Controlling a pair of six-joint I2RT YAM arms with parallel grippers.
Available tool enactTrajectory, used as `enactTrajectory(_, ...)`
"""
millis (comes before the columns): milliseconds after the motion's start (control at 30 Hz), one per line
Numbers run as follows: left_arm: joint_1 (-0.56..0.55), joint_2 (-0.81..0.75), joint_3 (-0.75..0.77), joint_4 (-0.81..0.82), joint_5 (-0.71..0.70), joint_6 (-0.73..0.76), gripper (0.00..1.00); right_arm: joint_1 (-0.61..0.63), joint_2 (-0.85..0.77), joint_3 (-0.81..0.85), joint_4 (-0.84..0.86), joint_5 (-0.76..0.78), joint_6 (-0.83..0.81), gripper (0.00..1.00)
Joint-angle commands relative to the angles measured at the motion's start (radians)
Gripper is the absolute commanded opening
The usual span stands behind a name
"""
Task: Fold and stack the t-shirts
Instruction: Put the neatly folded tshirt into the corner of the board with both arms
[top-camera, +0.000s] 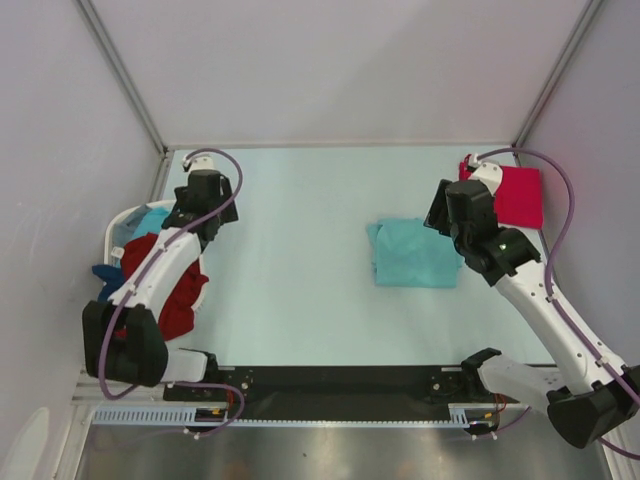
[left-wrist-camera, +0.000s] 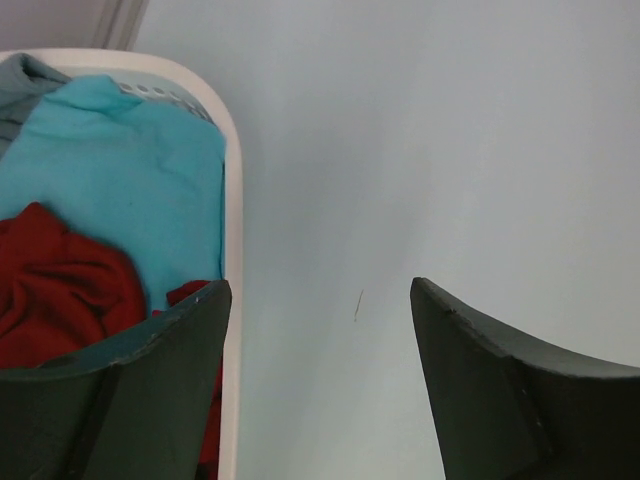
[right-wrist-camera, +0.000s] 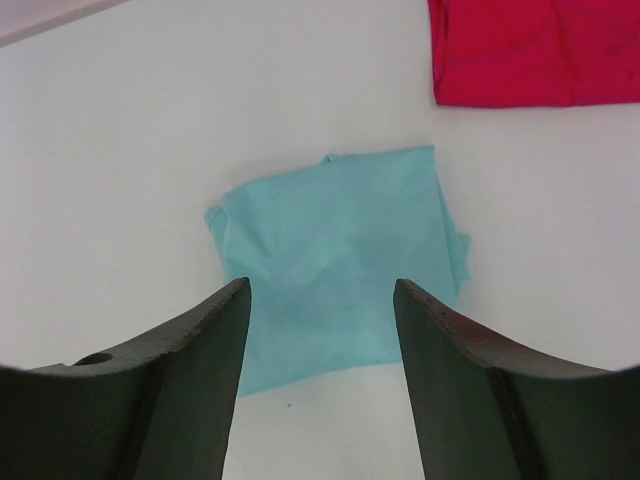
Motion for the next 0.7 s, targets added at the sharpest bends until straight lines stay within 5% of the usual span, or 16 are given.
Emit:
enactTrajectory(0, 0.057, 0.098, 0.058, -0.054, 0.115, -0.03, 0.87, 0.007, -0.028, -0.018, 0.04, -0.026, 0.008, 0.65)
enactTrajectory(67, 0.066, 0.118, 0.057, -0.058, 0.17, -0.047, 0.99, 0.008, -0.02, -0.02, 0.036, -0.035, 0.011, 0.65)
enactTrajectory(333, 0.126, 0.023, -0.061, 0.05, 0.233, -0.09, 1.0, 0.007, 0.037, -0.009, 0.02, -0.035, 0.03, 0.66)
enactTrajectory(667, 0.16, 0.181, 0.032, -0.018, 0.159, -0.093, 1.0, 0.008, 0.057, -0.004, 0.025, -0.015, 0.036, 0.65)
